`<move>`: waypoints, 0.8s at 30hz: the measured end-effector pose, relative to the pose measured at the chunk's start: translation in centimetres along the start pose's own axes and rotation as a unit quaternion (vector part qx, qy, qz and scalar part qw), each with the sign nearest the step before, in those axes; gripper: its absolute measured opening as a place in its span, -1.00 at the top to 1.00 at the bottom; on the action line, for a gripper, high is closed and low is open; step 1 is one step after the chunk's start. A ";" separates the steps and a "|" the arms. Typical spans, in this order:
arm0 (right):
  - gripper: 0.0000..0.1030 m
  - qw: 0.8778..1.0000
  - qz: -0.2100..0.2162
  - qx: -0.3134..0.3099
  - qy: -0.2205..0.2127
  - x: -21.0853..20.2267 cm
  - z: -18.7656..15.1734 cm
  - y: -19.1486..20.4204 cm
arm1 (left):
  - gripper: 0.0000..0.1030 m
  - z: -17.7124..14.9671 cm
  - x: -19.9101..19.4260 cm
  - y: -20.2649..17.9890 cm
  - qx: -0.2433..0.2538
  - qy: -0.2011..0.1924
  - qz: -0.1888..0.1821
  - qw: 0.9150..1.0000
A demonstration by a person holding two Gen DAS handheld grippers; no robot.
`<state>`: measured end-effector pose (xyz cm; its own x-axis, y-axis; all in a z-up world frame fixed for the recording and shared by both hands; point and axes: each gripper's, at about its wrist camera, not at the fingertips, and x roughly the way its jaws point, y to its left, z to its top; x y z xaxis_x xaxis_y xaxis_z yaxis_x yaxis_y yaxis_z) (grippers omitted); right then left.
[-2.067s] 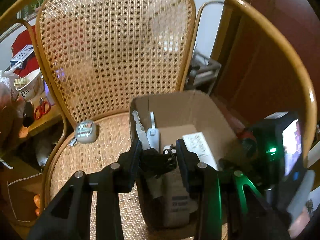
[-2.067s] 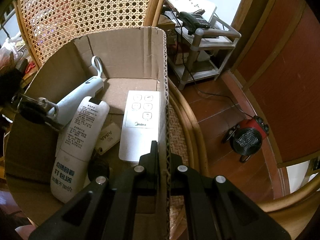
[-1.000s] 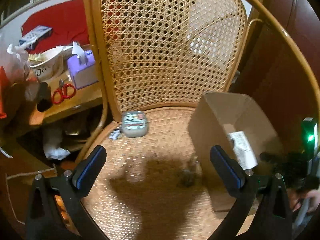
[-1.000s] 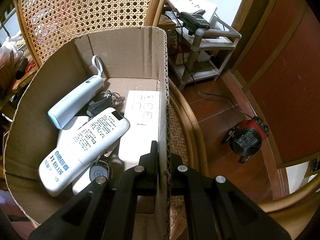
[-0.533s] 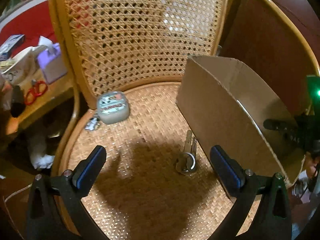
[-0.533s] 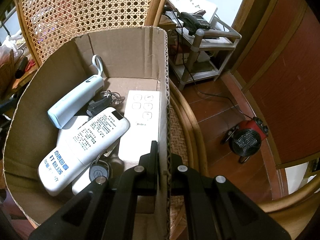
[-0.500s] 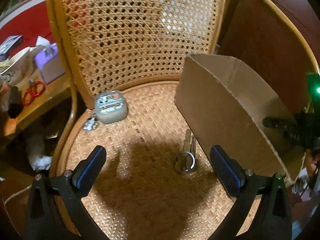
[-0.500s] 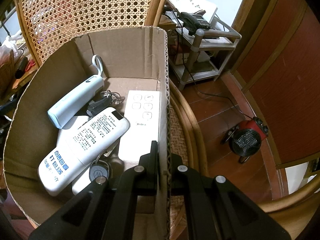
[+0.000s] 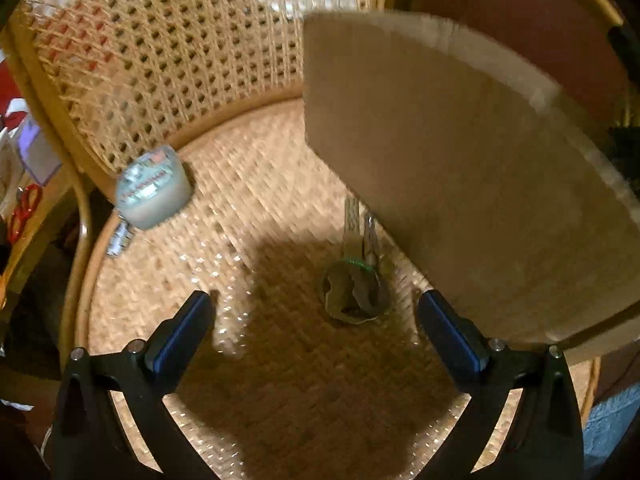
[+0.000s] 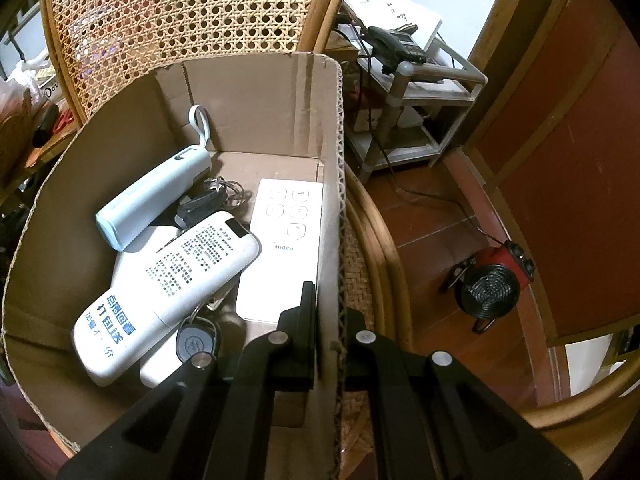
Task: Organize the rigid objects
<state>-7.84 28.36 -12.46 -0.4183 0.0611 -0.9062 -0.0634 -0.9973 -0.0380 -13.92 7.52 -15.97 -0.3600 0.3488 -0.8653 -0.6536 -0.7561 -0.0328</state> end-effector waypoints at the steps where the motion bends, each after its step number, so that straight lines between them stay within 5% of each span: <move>1: 0.87 1.000 0.000 0.000 0.000 0.0 0.0 -0.1 | -0.98 0.0 0.0 -0.1 0.005 -0.007 0.005 1.000; 9: 0.87 1.000 -0.001 -0.001 0.000 0.0 0.0 0.0 | -0.92 0.1 0.3 -0.5 0.020 -0.014 -0.010 1.000; 12: 0.87 1.000 -0.001 0.001 0.000 0.0 0.0 0.0 | -0.54 0.2 0.0 -1.8 0.053 -0.027 -0.031 0.998; 13: 0.87 1.000 -0.001 0.000 0.000 0.0 0.0 0.0 | -0.28 0.2 -0.1 -2.0 0.057 -0.031 -0.033 0.997; 14: 0.87 1.000 -0.003 -0.001 0.001 0.1 0.0 0.0 | 0.21 0.2 -0.3 -2.2 0.058 -0.037 -0.035 0.997; 15: 0.87 1.000 0.000 0.000 0.000 0.0 0.0 0.0 | 0.38 0.2 -0.4 -2.4 0.057 -0.043 -0.033 0.997; 24: 0.87 1.000 0.000 0.001 0.000 0.0 0.0 0.0 | 0.52 0.6 -0.6 -2.1 0.008 -0.045 -0.017 0.999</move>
<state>-7.86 28.36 -12.45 -0.4188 0.0607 -0.9060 -0.0642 -0.9972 -0.0372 -12.80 9.23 -15.12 -0.3962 0.4230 -0.8149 -0.6767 -0.7344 -0.0522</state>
